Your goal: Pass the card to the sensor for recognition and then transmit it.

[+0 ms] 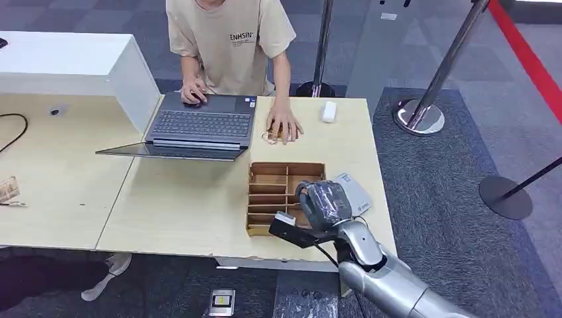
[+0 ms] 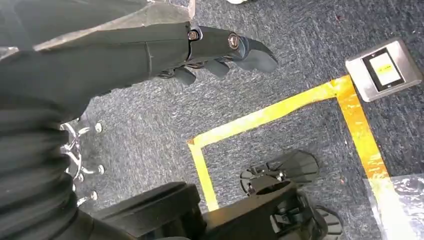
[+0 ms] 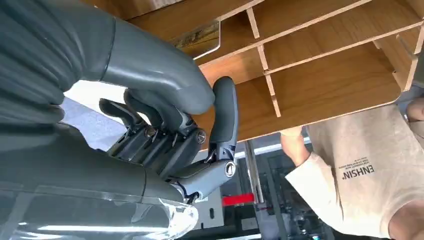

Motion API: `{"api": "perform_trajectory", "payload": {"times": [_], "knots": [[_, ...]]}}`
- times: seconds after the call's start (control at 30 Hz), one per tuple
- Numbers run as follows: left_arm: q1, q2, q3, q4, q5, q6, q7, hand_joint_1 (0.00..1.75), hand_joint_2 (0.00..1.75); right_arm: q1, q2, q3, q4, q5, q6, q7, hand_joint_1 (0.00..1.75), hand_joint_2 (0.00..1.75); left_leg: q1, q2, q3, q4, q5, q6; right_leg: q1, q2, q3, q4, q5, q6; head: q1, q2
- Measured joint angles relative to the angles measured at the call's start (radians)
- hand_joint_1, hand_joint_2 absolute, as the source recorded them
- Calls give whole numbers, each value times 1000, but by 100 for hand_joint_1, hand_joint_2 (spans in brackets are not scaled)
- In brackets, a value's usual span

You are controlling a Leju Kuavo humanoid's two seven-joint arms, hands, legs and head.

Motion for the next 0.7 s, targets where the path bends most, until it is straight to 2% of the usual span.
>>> {"api": "perform_trajectory", "payload": {"times": [0.03, 0.07, 0.2, 0.3, 0.37, 0.7], "knots": [[0, 0, 0, 0, -1, 0, 0, 0, 175, 0, -1, 0, 0, 6, -5, 0, 35, 175, 0, 0, 0, 0, 0, 0, 0, 0, 0, 0, 0, 0, 0, 0], [0, 0, 0, 0, -3, 0, 0, 0, 175, 1, -2, 0, 0, 11, -18, 0, 0, 175, 0, 0, 0, 0, 0, 0, 0, 0, 0, 0, 0, 0, 0, 0], [0, -2, 0, 0, -3, 4, 0, 0, 175, 1, -3, -3, -2, 5, -118, 3, 0, 175, 0, 0, 0, 0, 0, 0, 0, 0, 0, 0, 0, 0, 0, 0], [2, -3, 0, 0, -2, 7, 0, 0, 175, 1, -3, -20, -26, -56, -174, -10, 0, 175, 0, 0, 0, 0, 0, 0, 0, 0, 0, 0, 0, 0, 0, 0], [2, -3, 0, 0, -2, 7, 0, 0, 175, 1, -2, -33, -53, -72, -177, -14, 0, 175, 0, 0, 0, 0, 0, 0, 0, 0, 0, 0, 0, 0, 0, 0], [3, -3, 0, 0, -8, 7, 0, 0, 175, 2, -4, -65, -216, -93, -100, -15, 0, 175, 0, 0, 0, 0, 0, 0, 0, 0, 0, 0, 0, 0, 0, 0]]}}
